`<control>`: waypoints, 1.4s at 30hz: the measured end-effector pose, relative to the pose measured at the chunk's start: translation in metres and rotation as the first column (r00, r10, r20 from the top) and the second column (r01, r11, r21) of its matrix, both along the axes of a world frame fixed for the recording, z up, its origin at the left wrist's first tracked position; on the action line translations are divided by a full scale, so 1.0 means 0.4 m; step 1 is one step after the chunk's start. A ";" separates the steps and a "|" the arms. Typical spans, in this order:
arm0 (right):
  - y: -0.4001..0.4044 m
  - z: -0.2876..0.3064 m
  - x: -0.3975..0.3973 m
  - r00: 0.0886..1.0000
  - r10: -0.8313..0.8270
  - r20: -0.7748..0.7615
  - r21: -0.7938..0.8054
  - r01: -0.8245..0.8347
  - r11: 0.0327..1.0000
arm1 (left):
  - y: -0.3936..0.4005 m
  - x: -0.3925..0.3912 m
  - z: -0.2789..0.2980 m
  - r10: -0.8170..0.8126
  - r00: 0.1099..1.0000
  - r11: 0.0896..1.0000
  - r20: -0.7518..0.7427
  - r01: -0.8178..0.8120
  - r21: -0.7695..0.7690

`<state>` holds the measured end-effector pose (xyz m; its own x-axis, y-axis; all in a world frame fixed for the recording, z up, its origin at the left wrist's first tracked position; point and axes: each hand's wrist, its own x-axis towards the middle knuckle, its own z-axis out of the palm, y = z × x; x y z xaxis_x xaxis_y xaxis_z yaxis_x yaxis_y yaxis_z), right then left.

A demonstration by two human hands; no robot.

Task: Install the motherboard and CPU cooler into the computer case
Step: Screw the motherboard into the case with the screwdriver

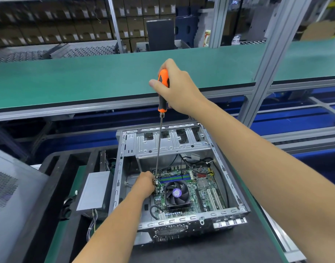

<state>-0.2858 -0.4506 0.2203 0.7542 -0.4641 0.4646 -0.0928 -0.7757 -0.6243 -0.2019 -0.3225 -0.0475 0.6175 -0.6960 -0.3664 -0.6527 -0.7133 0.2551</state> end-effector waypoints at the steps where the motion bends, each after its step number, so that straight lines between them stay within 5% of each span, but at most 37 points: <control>1: 0.002 -0.003 0.001 1.000 0.006 -0.003 0.008 -0.006 1.000 | 0.000 0.001 0.002 0.003 1.000 1.000 -0.006 -0.003 -0.002; 14: 0.014 0.005 0.017 0.999 0.031 -0.023 0.049 -0.030 0.998 | 0.013 -0.016 0.024 0.052 0.998 0.990 -0.021 -0.054 -0.130; 35: 0.018 0.033 -0.001 0.999 0.030 0.045 -0.017 -0.029 0.999 | 0.023 -0.007 0.028 0.008 1.000 0.994 0.018 -0.006 -0.107; 42: 0.027 0.065 0.006 0.986 0.023 0.164 0.032 -0.029 0.999 | 0.035 0.007 0.079 -0.069 0.997 0.909 -0.046 0.044 -0.414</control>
<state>-0.2835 -0.4398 0.2464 0.6814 -0.4631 0.5668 0.0330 -0.7541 -0.6559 -0.1990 -0.3085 -0.0160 0.5586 -0.8262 -0.0733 -0.6641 -0.4985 0.5572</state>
